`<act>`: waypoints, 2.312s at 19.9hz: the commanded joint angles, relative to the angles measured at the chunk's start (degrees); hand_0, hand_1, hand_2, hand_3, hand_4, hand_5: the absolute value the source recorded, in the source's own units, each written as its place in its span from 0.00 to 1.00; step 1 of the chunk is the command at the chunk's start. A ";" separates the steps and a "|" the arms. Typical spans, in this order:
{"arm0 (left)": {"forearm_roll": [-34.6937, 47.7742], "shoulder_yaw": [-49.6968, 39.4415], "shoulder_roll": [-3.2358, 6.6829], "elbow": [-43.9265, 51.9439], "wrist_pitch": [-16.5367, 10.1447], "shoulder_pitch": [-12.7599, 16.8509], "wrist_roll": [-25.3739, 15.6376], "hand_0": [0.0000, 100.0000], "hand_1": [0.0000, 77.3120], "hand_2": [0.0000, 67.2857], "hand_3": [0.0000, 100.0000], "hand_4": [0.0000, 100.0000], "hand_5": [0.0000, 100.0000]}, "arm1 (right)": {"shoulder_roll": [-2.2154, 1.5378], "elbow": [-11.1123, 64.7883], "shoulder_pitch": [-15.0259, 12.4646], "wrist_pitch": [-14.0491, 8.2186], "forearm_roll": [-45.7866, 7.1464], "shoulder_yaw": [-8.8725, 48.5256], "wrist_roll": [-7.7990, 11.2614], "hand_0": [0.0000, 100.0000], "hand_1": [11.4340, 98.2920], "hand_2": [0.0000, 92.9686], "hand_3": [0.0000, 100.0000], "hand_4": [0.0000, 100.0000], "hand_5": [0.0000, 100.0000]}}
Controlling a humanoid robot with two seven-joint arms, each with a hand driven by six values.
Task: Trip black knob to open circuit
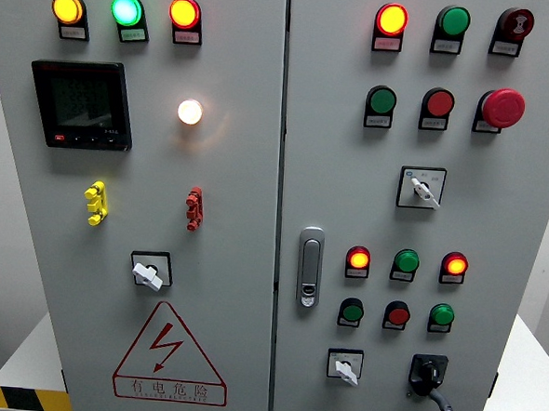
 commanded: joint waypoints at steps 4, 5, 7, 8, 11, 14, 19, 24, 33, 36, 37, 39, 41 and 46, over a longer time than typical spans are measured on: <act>0.00 0.00 -0.01 0.00 0.00 0.01 0.00 0.00 0.00 0.29 0.26 0.10 0.09 | 0.00 -0.01 0.32 -0.05 0.00 -0.63 0.02 1.00 0.54 0.00 0.88 0.97 1.00; 0.00 0.00 -0.01 0.00 0.00 0.01 0.00 0.00 0.00 0.29 0.26 0.10 0.09 | 0.00 0.08 0.32 -0.05 0.00 -0.72 -0.07 1.00 0.54 0.00 0.88 0.97 1.00; 0.00 0.00 -0.01 0.00 0.00 0.01 0.00 0.00 0.00 0.29 0.26 0.10 0.09 | 0.00 0.26 0.41 -0.05 0.00 -0.72 0.02 1.00 0.54 0.00 0.88 0.97 1.00; 0.00 0.00 -0.01 0.00 0.00 0.01 0.00 0.00 0.00 0.29 0.26 0.10 0.09 | 0.00 0.35 0.41 -0.05 0.00 -0.81 0.02 1.00 0.54 0.00 0.88 0.97 1.00; 0.00 0.00 -0.01 0.00 0.00 0.01 0.00 0.00 0.00 0.29 0.26 0.10 0.09 | 0.00 0.43 0.41 -0.05 0.00 -1.16 -0.07 1.00 0.53 0.00 0.89 0.97 1.00; 0.00 0.00 -0.01 0.00 0.00 0.01 0.00 0.00 0.00 0.29 0.26 0.10 0.09 | 0.00 0.43 0.41 -0.05 0.00 -1.25 -0.07 1.00 0.53 0.00 0.89 0.97 1.00; 0.00 0.00 -0.01 0.00 0.00 0.01 0.00 0.00 0.00 0.29 0.26 0.10 0.09 | 0.09 -0.27 0.41 -0.05 0.00 -0.81 -0.07 1.00 0.53 0.00 0.89 0.97 1.00; 0.00 0.00 -0.01 0.00 0.00 0.01 0.00 0.00 0.00 0.29 0.26 0.10 0.09 | 0.53 -1.68 0.94 -0.05 0.00 0.51 0.02 1.00 0.53 0.00 0.89 0.97 1.00; 0.00 0.00 -0.01 0.00 0.00 0.01 0.00 0.00 0.00 0.29 0.26 0.10 0.09 | 0.18 -1.76 1.03 -0.05 0.00 2.97 0.02 1.00 0.52 0.00 0.89 0.97 1.00; 0.00 0.00 -0.01 0.00 0.00 0.01 0.00 0.00 0.00 0.29 0.26 0.10 0.09 | -0.09 -1.15 -0.37 -0.14 0.00 3.15 0.28 1.00 0.52 0.00 0.90 0.93 1.00; 0.00 0.00 -0.01 0.00 0.00 0.01 0.00 0.00 0.00 0.29 0.26 0.10 0.09 | -0.35 -0.89 -1.25 -0.14 0.00 3.23 0.37 1.00 0.50 0.00 0.93 0.93 1.00; 0.00 0.00 -0.01 0.00 0.00 0.01 0.00 0.00 0.00 0.29 0.26 0.10 0.09 | -0.44 0.60 -3.27 -0.14 0.00 3.23 0.37 1.00 0.45 0.00 0.83 0.82 1.00; 0.00 0.00 -0.01 0.00 0.00 0.01 0.00 0.00 0.00 0.29 0.26 0.10 0.09 | -0.79 1.05 -5.12 -0.14 -0.09 3.23 0.37 1.00 0.43 0.00 0.62 0.52 0.78; 0.00 0.00 -0.01 0.00 0.00 0.01 0.00 0.00 0.00 0.29 0.26 0.10 0.09 | -1.23 1.93 -8.37 -0.14 -0.17 3.23 0.46 1.00 0.41 0.00 0.38 0.25 0.46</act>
